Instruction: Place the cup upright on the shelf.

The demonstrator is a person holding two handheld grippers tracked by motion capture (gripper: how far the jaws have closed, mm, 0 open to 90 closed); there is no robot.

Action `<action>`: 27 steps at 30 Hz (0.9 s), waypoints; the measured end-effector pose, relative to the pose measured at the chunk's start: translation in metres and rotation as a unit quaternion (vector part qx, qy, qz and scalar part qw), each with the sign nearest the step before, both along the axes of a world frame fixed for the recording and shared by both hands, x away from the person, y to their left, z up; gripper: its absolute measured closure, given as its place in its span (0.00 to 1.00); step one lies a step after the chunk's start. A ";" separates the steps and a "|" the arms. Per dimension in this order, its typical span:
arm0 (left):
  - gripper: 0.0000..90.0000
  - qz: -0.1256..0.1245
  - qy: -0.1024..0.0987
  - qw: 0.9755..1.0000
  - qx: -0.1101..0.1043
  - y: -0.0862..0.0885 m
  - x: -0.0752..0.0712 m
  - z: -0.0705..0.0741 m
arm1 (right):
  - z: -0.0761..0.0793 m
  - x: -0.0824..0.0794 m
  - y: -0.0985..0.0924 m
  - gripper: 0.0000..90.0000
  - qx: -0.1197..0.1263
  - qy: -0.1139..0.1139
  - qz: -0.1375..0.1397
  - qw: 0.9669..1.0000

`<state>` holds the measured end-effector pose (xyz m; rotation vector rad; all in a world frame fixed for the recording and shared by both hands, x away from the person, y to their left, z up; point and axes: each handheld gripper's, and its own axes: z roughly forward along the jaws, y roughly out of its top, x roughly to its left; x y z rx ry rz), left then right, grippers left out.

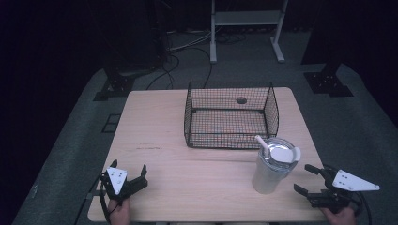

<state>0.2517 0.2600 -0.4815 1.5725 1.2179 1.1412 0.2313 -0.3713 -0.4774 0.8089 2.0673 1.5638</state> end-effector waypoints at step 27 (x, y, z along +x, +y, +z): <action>0.00 0.004 -0.012 1.000 0.004 0.000 -0.004 0.002 | 0.019 0.012 0.050 0.14 0.012 0.015 0.086 0.996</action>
